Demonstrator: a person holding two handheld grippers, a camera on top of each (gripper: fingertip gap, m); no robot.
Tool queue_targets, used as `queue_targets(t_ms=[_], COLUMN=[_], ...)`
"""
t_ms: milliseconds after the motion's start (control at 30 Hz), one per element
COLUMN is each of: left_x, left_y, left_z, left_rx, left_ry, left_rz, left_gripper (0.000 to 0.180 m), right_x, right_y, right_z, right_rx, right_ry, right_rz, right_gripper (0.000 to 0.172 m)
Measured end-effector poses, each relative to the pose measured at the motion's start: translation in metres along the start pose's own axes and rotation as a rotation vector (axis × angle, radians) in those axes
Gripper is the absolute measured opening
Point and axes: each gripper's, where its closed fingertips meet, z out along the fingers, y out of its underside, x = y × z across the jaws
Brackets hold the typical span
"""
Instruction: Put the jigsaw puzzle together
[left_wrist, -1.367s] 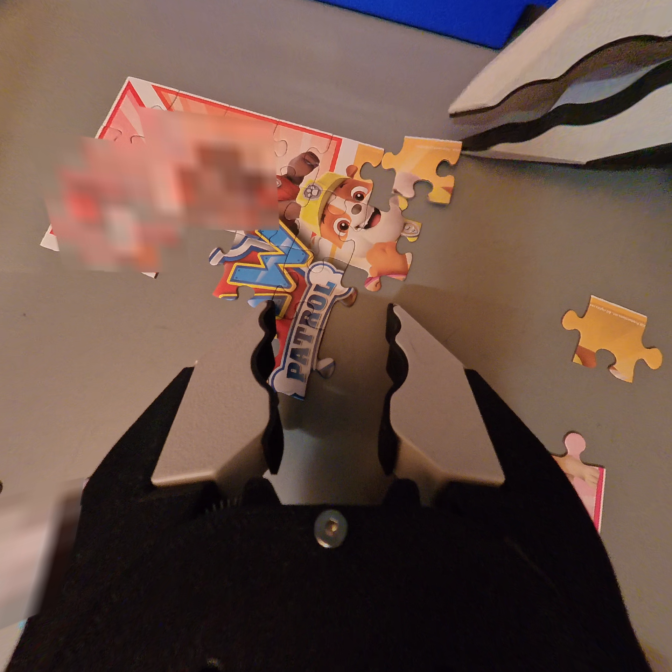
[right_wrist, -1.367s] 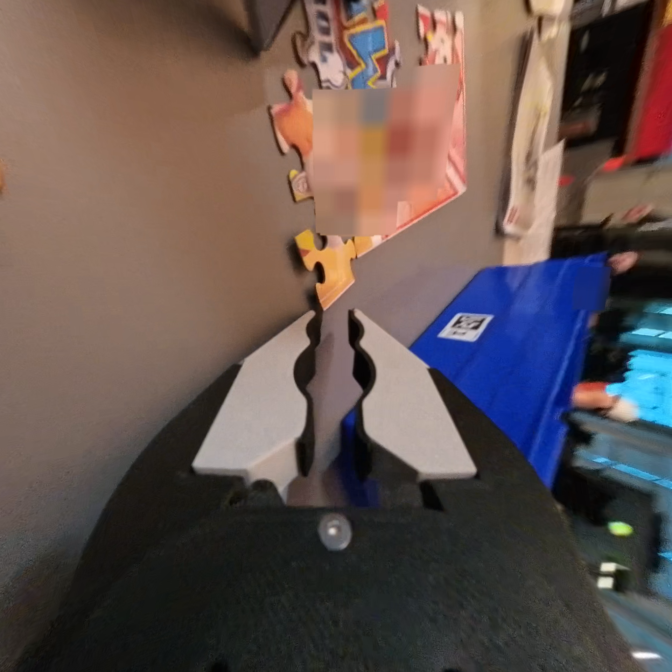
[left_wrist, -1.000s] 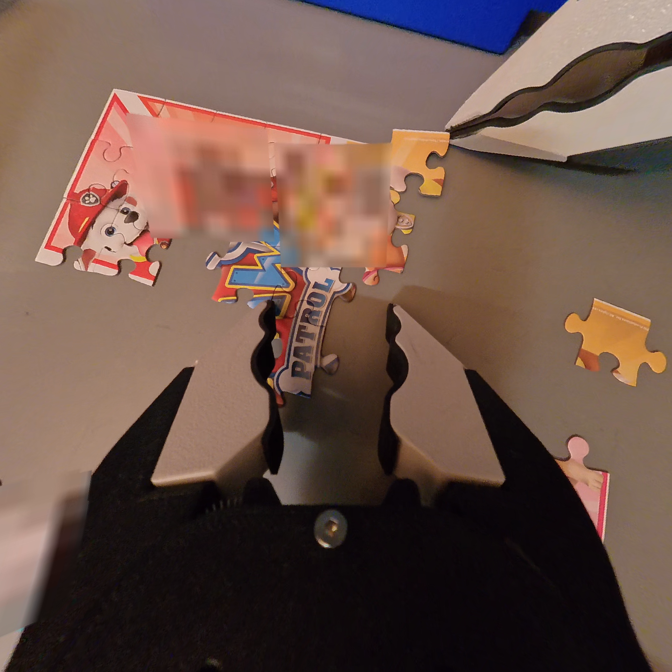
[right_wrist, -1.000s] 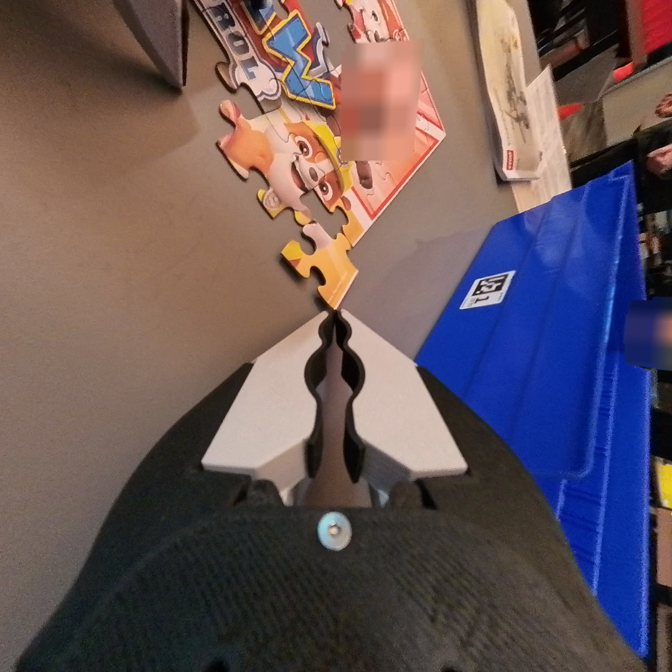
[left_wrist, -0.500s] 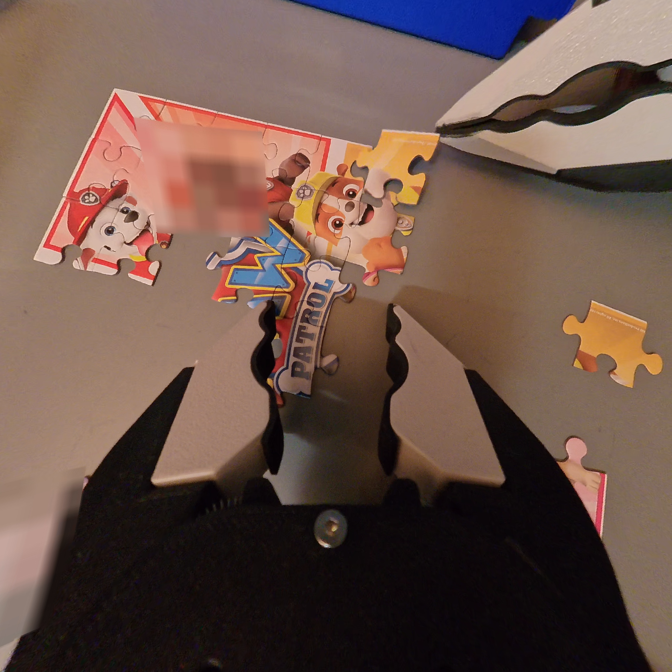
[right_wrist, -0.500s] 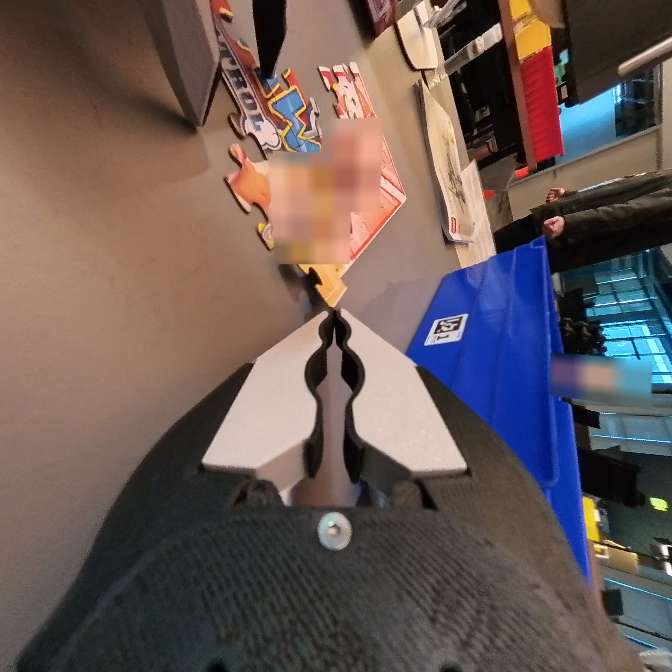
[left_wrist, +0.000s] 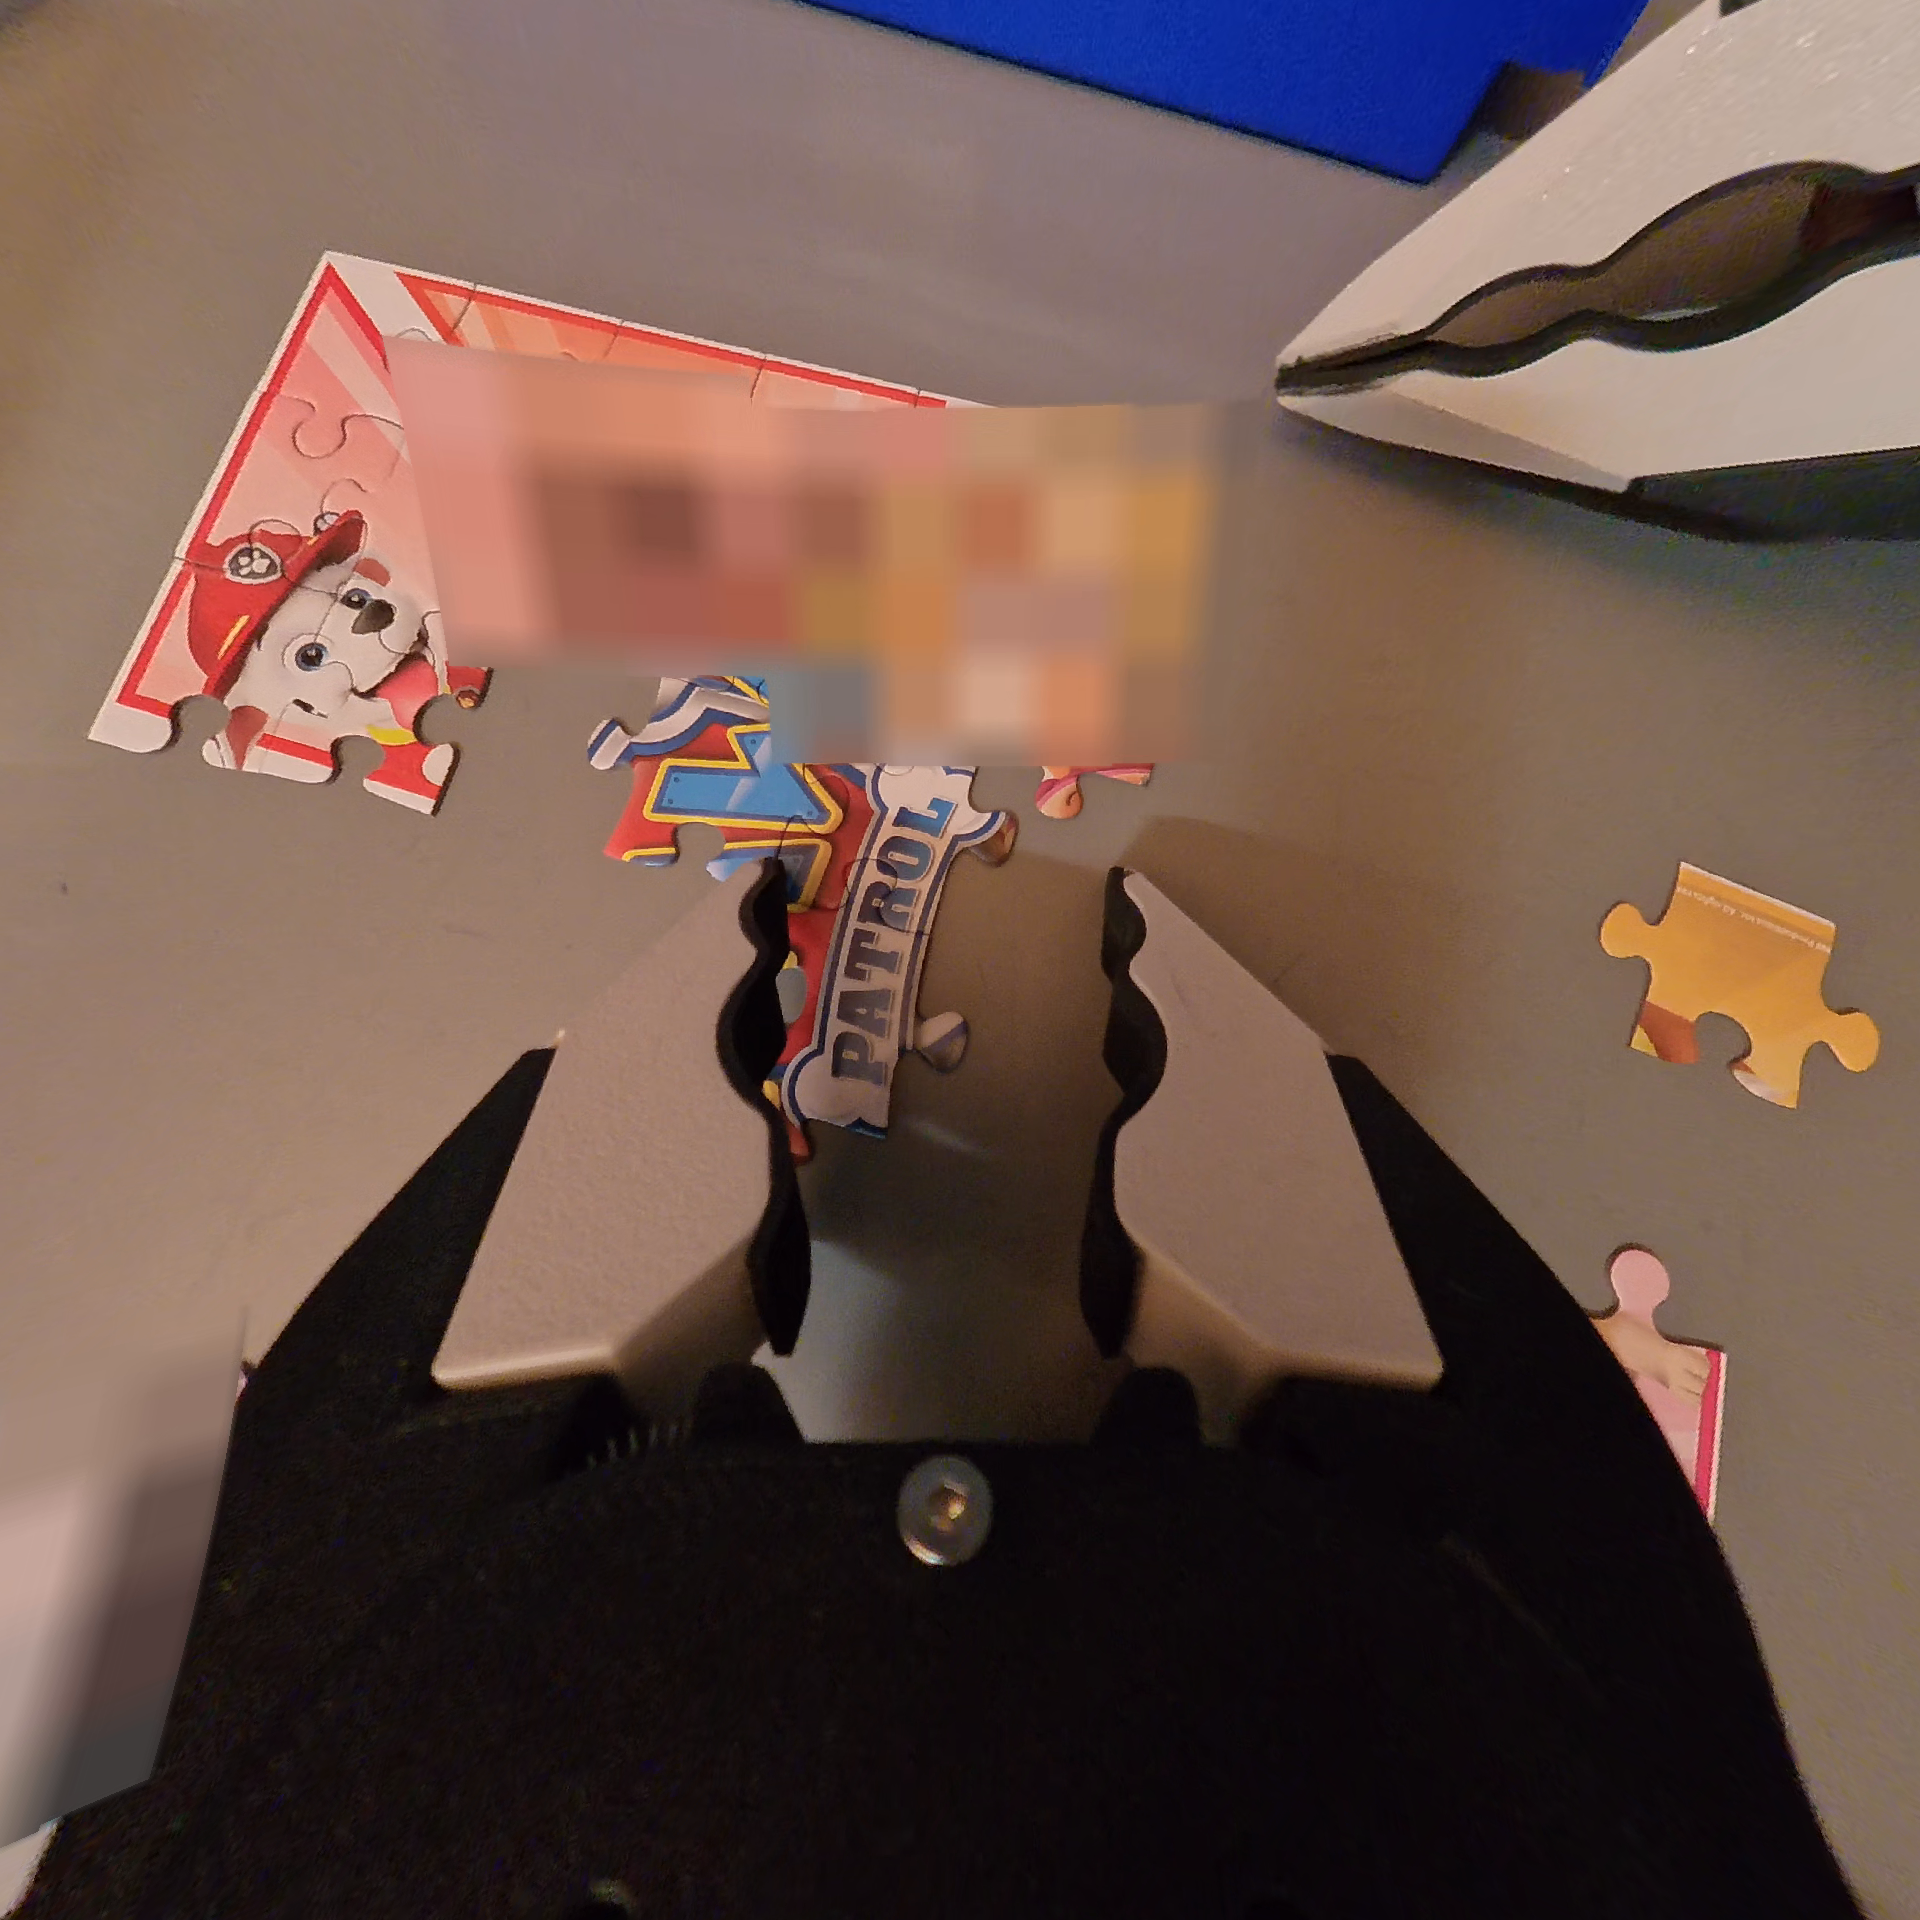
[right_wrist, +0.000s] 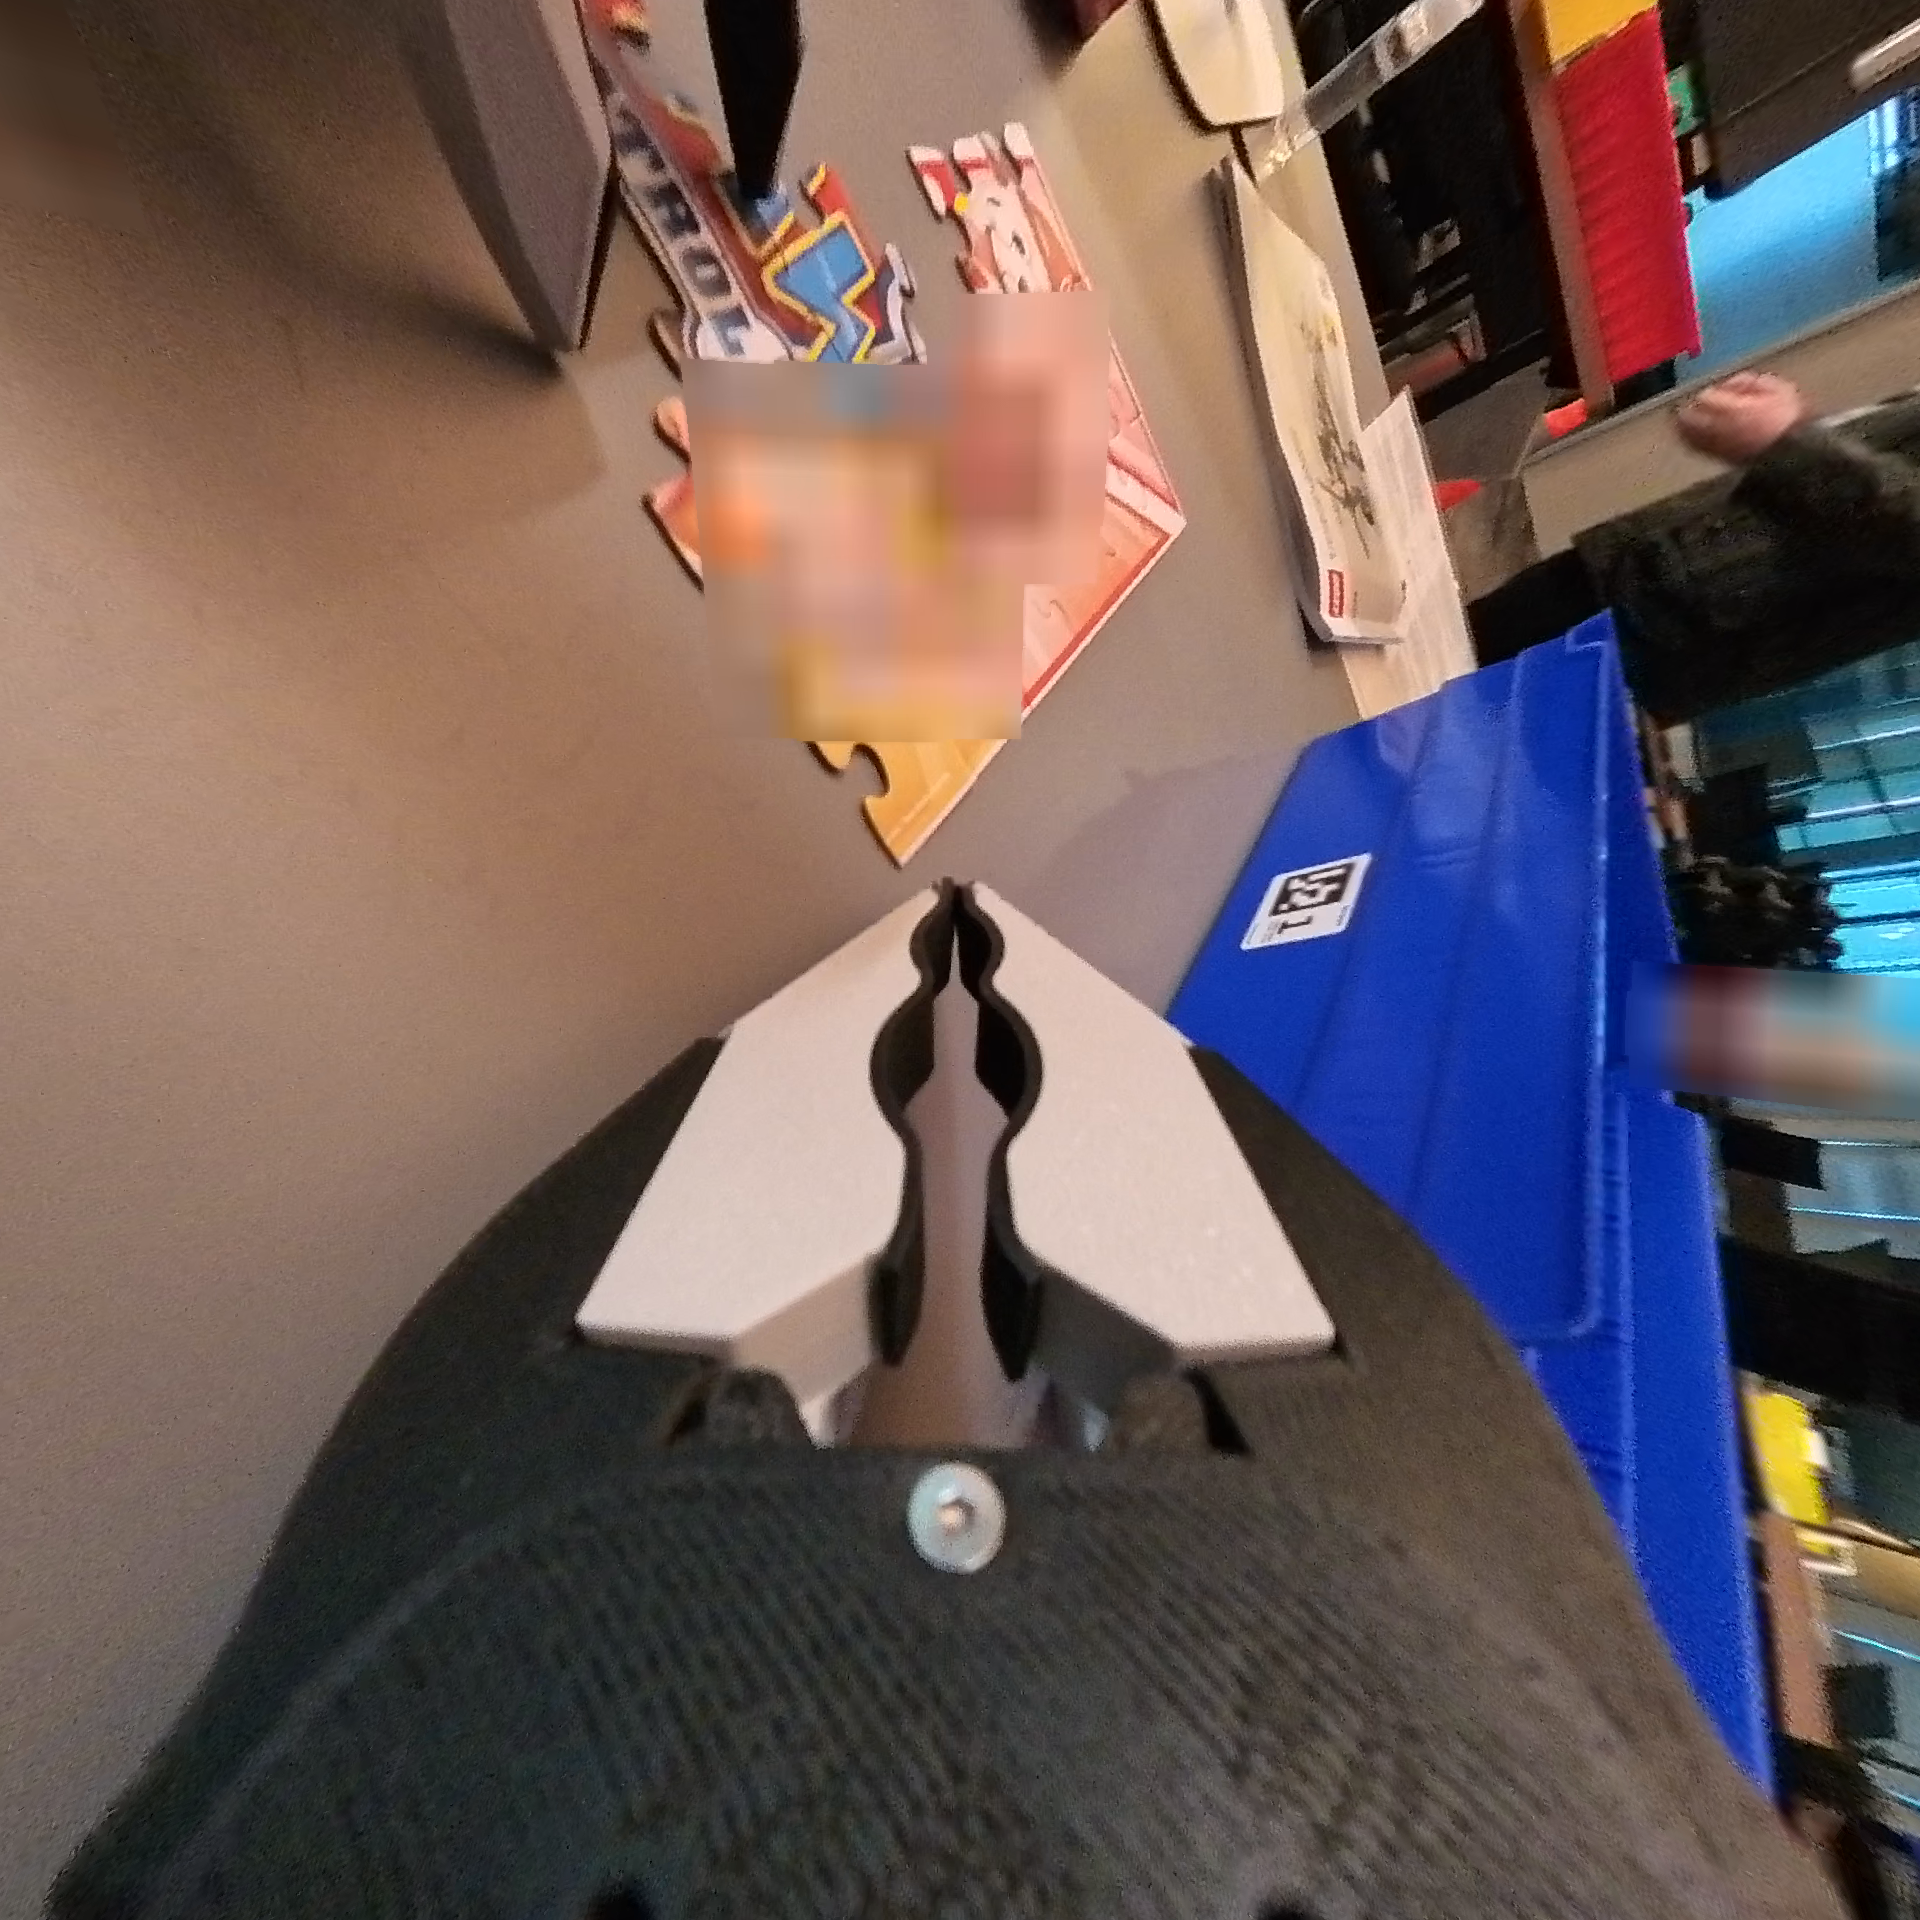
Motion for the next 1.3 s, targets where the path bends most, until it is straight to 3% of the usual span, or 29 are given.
queue_targets(t_ms=[200,400,733,1000,1300], left_x=[0.000,0.000,0.000,-0.001,-0.037], left_y=[0.000,0.000,-0.001,-0.001,0.003], left_z=[0.000,0.000,0.000,-0.001,-0.039], left_rx=[-0.002,-0.001,0.011,0.016,0.102], left_ry=[-0.003,-0.010,0.003,0.001,-0.109], left_rz=[0.001,0.003,-0.005,-0.007,-0.108], left_gripper=[0.059,0.059,0.059,0.059,0.059], right_x=[0.001,-0.007,-0.001,-0.016,0.020], right_y=[-0.035,-0.028,-0.022,-0.016,-0.030], right_z=[0.014,0.041,0.045,0.019,0.002], right_rx=[0.097,-0.016,-0.046,-0.075,0.163], right_ry=[-0.126,-0.269,-0.242,-0.294,-0.082], right_rz=[0.304,0.537,0.596,0.647,0.704], right_gripper=[0.000,0.000,0.000,0.000,0.000])
